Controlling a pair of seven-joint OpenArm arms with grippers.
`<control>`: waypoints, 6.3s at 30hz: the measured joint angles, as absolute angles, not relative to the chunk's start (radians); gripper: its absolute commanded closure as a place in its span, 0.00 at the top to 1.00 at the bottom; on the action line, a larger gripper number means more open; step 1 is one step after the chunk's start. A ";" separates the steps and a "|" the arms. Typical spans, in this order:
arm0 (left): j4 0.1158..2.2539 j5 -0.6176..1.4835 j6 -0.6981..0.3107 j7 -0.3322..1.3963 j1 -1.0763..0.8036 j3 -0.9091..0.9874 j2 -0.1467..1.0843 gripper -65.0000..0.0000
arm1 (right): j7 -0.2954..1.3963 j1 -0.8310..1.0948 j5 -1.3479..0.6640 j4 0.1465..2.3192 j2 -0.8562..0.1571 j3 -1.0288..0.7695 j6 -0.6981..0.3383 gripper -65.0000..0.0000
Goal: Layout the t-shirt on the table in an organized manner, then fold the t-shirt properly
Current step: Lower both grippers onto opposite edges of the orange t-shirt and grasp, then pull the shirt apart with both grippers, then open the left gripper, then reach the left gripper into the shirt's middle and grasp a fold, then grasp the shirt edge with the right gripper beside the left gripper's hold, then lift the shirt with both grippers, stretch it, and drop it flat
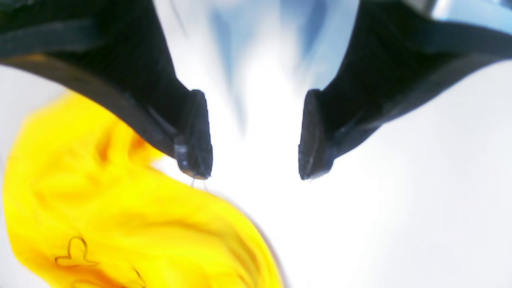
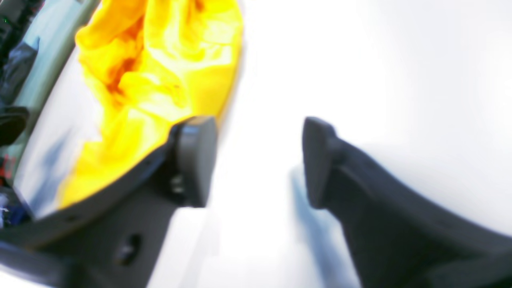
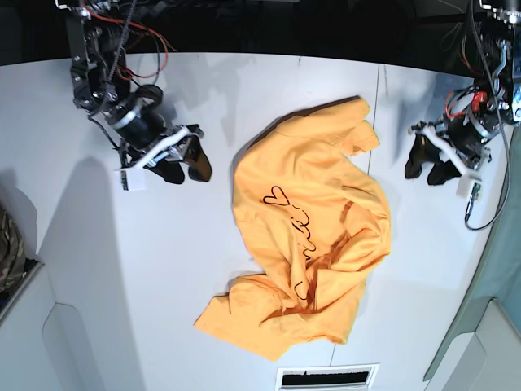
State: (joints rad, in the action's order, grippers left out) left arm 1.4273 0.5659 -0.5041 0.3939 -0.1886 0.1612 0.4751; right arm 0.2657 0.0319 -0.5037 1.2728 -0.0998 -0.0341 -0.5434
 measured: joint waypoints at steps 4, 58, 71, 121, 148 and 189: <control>1.223 0.529 -0.504 0.346 0.032 0.032 0.478 0.58 | 0.265 -0.062 -0.480 1.109 -0.019 -0.033 -0.542 0.62; 1.643 0.701 -0.673 0.495 -0.125 -0.118 0.422 0.59 | 0.476 0.058 -0.464 1.388 -0.245 -0.331 -0.538 0.43; 1.467 0.357 -0.450 0.485 0.066 -0.384 0.150 0.59 | 0.502 0.068 -0.391 1.385 -0.189 -0.332 -0.533 0.43; 1.520 0.865 -0.688 0.560 -0.204 0.094 0.365 0.00 | 0.520 0.086 -0.455 1.385 -0.323 -0.451 -0.490 0.59; 1.491 0.654 -0.595 0.534 -0.277 0.177 0.333 0.51 | 0.654 0.255 -0.659 1.391 -0.180 -0.509 -0.532 0.59; 1.419 0.559 -0.438 0.458 -0.267 0.181 0.211 0.39 | 0.662 0.419 -0.707 1.481 -0.119 -0.335 -0.582 0.34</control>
State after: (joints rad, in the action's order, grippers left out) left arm 1.4193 0.5591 -0.4377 0.4583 -0.2668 0.1806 0.2108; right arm 0.6624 0.4194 -0.7067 1.4811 -0.1192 -0.3351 -0.5823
